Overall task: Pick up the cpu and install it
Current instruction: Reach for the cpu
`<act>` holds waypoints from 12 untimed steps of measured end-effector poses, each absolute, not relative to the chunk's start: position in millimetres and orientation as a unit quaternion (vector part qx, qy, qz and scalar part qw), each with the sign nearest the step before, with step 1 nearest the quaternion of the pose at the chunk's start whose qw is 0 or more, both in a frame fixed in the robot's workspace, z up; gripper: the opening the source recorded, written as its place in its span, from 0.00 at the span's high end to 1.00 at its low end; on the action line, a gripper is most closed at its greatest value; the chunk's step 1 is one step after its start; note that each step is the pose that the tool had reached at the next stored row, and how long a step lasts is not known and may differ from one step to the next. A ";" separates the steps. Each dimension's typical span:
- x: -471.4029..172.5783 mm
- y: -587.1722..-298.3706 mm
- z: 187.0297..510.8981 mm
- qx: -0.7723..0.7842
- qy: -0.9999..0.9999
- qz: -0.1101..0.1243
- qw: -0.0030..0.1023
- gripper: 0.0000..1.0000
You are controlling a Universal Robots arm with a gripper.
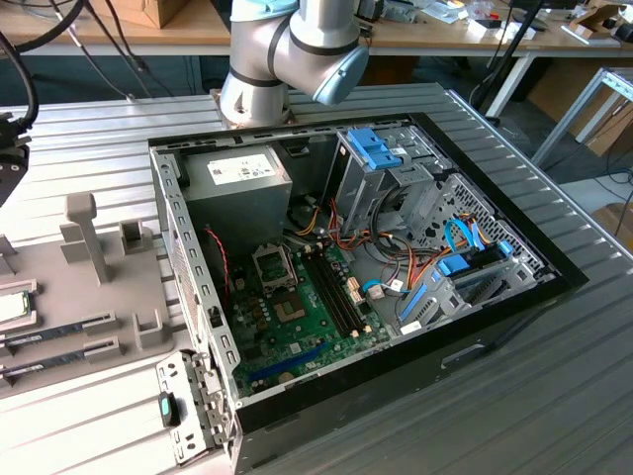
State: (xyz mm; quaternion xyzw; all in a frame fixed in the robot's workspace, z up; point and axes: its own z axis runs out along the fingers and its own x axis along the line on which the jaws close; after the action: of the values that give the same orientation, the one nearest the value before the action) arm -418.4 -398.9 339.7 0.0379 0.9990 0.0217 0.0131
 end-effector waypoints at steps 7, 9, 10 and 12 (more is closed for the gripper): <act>-418.5 -398.9 336.8 0.038 0.999 0.022 0.013 0.89; -418.5 -398.9 335.9 0.038 0.999 0.022 0.013 0.89; -418.5 -398.9 335.4 0.038 0.999 0.022 0.013 0.89; -418.5 -398.9 330.9 0.038 0.999 0.022 0.013 0.89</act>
State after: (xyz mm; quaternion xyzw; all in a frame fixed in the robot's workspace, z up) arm -418.5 -398.9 330.9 0.0378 0.9990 0.0217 0.0131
